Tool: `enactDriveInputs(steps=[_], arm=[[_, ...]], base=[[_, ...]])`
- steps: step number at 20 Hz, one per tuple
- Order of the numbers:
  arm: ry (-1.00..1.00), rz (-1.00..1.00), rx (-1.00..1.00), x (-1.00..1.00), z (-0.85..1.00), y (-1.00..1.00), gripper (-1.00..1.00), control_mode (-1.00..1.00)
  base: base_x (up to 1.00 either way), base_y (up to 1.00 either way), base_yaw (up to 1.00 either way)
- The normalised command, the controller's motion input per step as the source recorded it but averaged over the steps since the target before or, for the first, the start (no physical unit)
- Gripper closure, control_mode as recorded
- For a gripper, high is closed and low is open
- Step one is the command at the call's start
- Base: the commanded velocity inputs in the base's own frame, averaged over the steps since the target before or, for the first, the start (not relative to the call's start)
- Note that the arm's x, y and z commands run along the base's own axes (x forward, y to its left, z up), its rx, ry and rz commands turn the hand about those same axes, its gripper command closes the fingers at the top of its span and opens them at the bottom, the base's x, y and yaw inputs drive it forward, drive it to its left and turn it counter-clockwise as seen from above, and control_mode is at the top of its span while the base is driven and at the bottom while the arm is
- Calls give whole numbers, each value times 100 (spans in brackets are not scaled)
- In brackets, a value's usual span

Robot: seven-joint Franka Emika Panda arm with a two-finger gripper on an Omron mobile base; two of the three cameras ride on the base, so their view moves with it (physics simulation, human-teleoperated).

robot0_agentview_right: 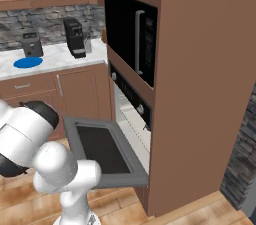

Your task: Place the fish on the rack of the oven, and slide the rack back inside. Close the oven door.

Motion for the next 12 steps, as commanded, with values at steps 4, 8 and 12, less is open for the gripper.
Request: enactDriveInputs(steps=[4,8,12], arm=[[-9,-17,-43,-29,-98,-4,-100,-100],[-10,-12,-34,-10,-78,-11,-100,-100],[0,0,-6,0,-2,-9,-100,-100]], base=[[0,0,0],[0,0,0],[0,0,0]])
